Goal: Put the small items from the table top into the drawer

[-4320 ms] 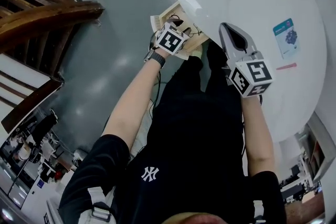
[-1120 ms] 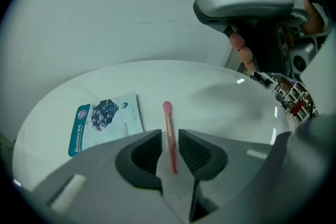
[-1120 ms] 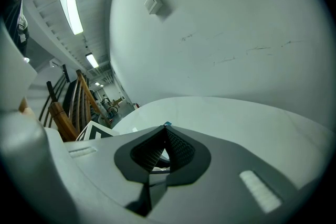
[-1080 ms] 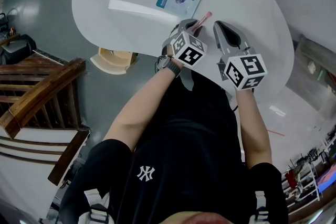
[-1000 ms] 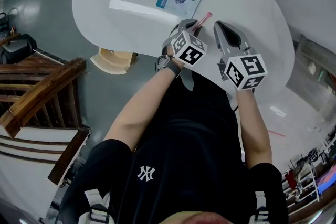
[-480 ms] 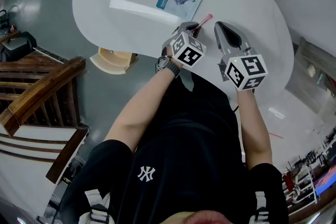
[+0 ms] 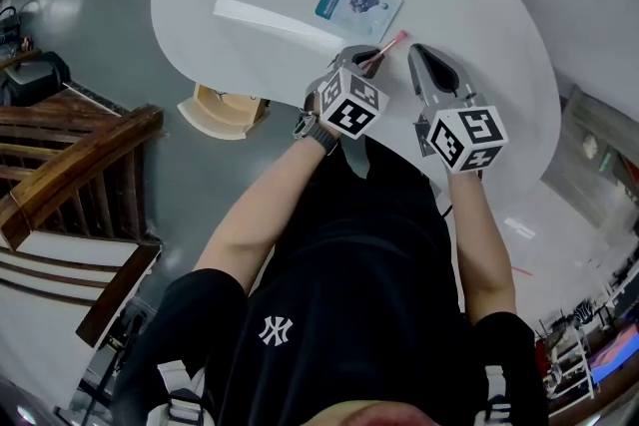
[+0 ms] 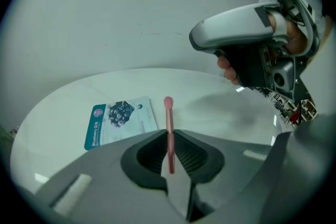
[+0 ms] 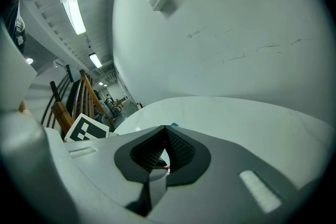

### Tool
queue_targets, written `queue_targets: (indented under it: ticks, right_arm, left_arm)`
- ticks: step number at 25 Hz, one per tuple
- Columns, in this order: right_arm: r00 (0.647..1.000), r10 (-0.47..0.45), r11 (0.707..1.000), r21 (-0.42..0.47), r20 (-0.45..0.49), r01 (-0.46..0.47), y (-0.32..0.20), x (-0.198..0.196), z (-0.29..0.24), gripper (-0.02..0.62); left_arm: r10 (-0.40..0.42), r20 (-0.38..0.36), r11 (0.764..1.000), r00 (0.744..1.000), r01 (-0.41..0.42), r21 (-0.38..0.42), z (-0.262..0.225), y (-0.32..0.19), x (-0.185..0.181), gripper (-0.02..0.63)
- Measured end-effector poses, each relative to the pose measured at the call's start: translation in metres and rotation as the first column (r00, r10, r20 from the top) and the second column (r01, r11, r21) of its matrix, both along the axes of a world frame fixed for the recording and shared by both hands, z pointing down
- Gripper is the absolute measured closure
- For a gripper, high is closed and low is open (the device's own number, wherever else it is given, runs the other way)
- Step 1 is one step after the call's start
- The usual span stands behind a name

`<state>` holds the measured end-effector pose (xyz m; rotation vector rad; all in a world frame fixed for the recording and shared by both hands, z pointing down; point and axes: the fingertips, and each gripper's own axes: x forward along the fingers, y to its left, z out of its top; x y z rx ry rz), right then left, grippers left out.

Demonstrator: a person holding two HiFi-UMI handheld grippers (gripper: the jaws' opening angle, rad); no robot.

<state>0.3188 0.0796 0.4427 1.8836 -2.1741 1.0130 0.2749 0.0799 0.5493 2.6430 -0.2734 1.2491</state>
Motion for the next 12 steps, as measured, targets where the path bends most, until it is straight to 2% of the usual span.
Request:
queue_targets:
  ticks: [12]
  right_arm:
    - [0.997,-0.071,0.997,0.029,-0.013,0.071,-0.023,-0.065,-0.017,0.569]
  left_arm:
    - [-0.076,-0.058,0.996,0.995,0.079,0.041,-0.042,-0.024,-0.067,0.561]
